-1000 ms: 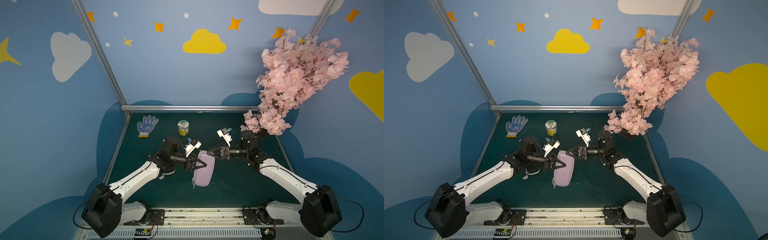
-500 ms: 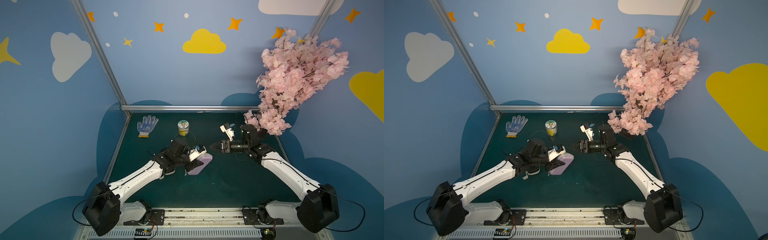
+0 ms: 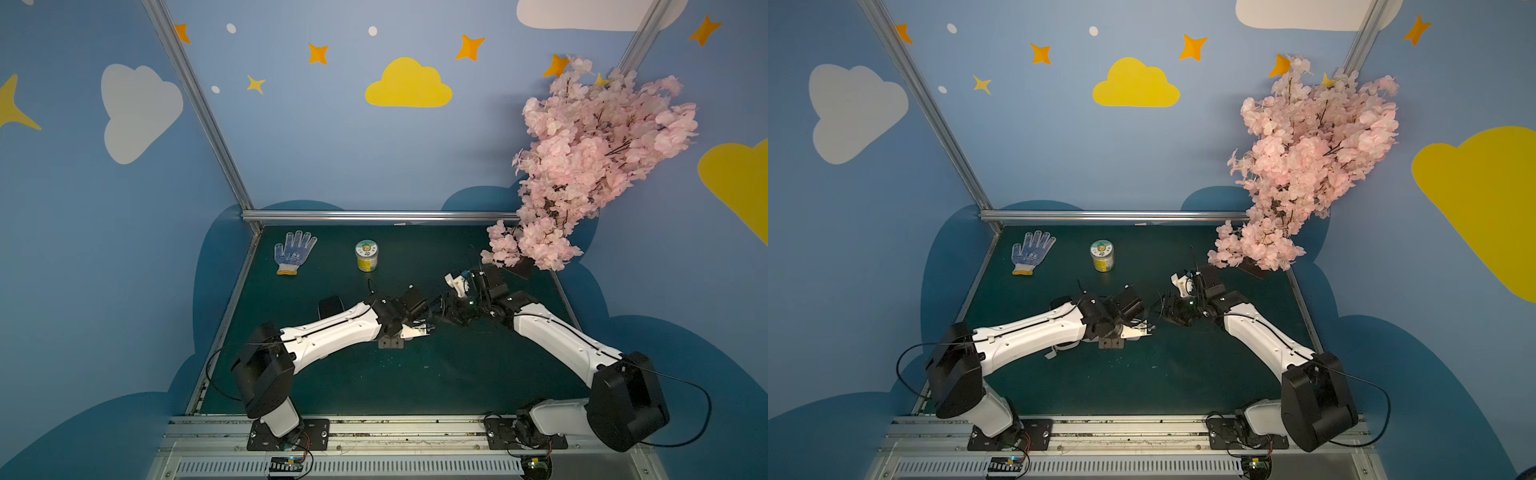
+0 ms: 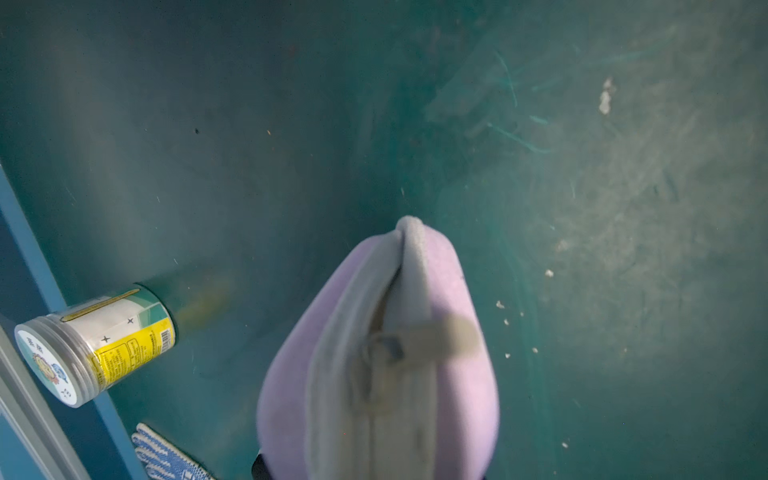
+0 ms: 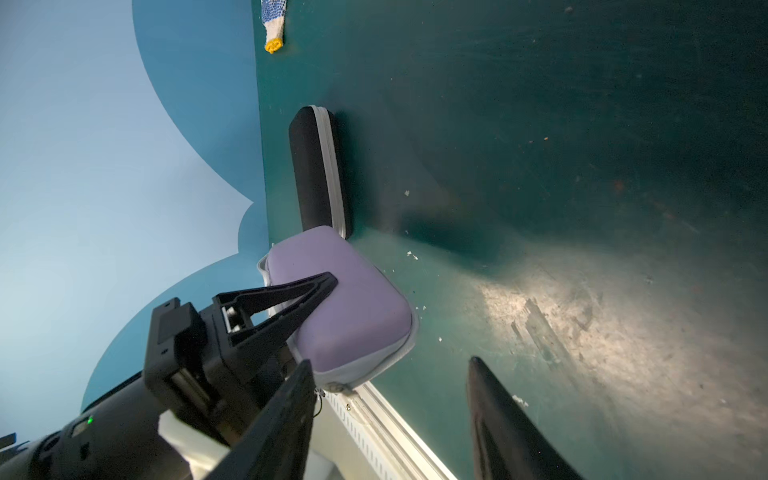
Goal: Put umbrellas into zippered umbrella sleeves
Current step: Zip the zipper on the umbrella sleeve.
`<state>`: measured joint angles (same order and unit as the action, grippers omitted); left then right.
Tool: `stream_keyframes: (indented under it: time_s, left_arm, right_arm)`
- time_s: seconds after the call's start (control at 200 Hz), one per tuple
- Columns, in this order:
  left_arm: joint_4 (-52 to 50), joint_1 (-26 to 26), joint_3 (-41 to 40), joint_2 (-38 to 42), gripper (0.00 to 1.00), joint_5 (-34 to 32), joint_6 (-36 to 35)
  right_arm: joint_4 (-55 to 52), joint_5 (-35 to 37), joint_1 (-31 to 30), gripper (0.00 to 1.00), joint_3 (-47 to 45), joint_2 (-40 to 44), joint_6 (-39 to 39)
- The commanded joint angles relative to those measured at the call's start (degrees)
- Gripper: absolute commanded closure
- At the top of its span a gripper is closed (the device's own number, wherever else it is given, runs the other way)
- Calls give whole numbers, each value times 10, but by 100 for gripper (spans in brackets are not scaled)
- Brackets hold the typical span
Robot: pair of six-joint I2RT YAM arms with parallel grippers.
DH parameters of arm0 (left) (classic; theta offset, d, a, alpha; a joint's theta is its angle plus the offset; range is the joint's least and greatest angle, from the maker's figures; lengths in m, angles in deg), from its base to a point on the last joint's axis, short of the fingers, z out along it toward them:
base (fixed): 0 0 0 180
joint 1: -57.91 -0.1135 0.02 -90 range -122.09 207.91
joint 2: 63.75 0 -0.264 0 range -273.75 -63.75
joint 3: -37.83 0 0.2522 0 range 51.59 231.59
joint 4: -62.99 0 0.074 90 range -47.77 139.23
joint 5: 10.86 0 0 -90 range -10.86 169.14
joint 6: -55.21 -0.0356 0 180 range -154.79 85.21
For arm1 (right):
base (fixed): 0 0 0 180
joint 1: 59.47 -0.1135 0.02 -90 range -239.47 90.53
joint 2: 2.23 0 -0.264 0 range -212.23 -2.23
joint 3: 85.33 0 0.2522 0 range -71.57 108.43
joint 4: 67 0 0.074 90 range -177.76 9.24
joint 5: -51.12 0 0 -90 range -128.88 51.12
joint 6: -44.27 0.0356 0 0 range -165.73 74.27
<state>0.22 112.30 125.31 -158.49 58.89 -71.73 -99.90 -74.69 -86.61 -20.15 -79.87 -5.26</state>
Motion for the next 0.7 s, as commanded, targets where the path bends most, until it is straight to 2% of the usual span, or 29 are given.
stream_keyframes:
  time_s: [0.0, 0.135, 0.345, 0.405, 0.696]
  left_arm:
    - [-42, -2, 14, 13, 92, -51, -8]
    - [6, 4, -1, 43, 92, -33, -1]
    - [25, -15, -28, 116, 92, 99, 23]
    - [28, -19, -42, 131, 92, 115, 19]
    - [59, -21, -70, 170, 92, 160, 14]
  right_arm:
    - [7, -21, -3, 43, 0, 4, 30]
    - [87, -77, -2, 48, -45, 9, 75]
    - [217, -174, 11, 56, -112, 26, 91]
    - [242, -193, 17, 56, -126, 33, 109]
    - [328, -222, 0, 54, -138, 41, 176]
